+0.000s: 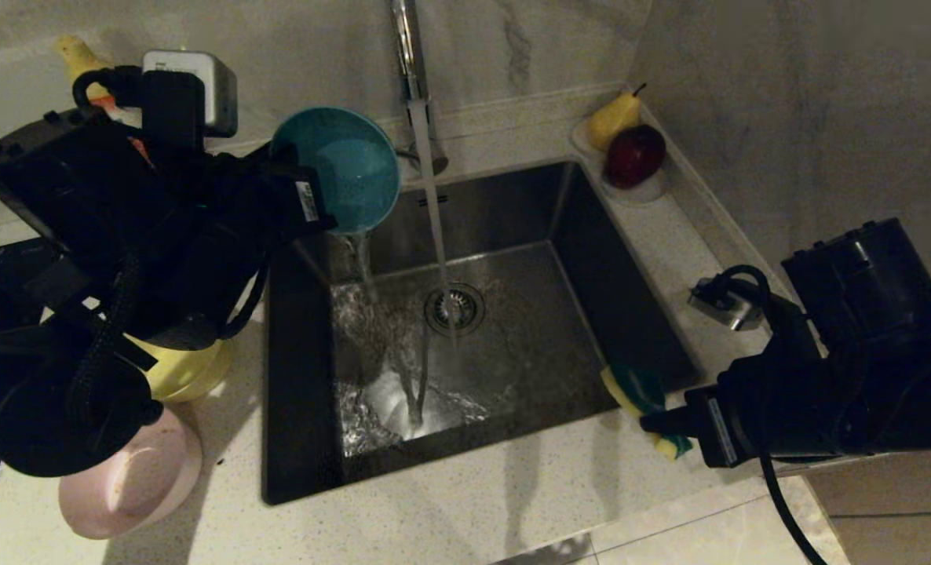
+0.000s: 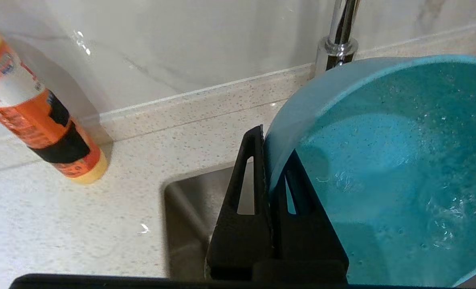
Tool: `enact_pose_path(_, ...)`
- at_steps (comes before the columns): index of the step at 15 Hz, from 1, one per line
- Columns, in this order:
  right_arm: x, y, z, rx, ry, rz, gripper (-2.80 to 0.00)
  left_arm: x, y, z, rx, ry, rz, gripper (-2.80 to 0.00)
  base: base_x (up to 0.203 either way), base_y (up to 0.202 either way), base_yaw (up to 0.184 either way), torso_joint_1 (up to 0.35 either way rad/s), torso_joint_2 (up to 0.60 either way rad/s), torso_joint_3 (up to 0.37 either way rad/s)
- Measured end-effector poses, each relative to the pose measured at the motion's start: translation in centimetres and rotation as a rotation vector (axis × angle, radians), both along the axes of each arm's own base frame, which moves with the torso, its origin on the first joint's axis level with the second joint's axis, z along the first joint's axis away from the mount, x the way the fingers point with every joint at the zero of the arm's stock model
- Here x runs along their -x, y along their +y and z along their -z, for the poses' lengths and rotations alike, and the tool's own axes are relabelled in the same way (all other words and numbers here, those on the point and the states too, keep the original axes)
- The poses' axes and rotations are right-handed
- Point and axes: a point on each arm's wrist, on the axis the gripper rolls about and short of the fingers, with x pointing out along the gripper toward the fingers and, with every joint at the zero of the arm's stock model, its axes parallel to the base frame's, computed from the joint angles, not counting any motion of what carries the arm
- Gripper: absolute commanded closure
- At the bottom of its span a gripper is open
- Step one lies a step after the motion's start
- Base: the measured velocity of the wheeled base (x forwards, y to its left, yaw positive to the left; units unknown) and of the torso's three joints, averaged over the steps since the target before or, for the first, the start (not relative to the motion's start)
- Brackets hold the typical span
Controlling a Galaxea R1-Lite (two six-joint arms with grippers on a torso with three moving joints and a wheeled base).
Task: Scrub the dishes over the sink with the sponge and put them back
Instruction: Wash the bowl
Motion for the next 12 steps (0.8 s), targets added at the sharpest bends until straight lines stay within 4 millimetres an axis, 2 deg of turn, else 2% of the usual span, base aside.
enact_pose_path(8,-0.3,0.2,0.1,-0.001,0.005,-0.004,0.0,1.2,0.3,1.2,-0.03,-0.08,0.023,0.0,0.0,0.0,0.0,0.0,0.0,0.0)
enact_pose_path(12,0.2,0.3,-1.4,-0.06,0.004,-0.069,0.0,1.0,0.2,1.6,-0.01,0.009,0.042,0.0,0.0,0.0,0.0,0.0,0.0,0.0)
